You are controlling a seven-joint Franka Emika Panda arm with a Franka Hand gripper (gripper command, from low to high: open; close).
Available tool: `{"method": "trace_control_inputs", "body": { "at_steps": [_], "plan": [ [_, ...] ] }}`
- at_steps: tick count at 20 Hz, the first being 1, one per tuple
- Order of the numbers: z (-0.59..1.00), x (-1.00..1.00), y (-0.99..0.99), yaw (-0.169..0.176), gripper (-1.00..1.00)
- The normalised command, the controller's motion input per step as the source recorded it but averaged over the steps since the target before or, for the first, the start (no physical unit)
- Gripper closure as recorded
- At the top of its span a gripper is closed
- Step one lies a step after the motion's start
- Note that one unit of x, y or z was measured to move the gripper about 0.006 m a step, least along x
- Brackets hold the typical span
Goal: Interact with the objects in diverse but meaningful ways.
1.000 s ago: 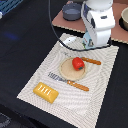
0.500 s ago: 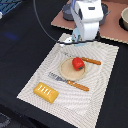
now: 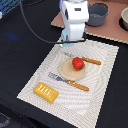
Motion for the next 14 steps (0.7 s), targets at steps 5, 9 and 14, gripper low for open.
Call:
{"method": "trace_control_inputs", "body": {
  "at_steps": [5,9,14],
  "plan": [
    [-0.17,-0.66,-0.65,-0.016,1.00],
    [-0.22,-0.61,-0.66,-0.036,1.00],
    [-0.41,-0.61,-0.26,-0.023,1.00]
  ]
}}
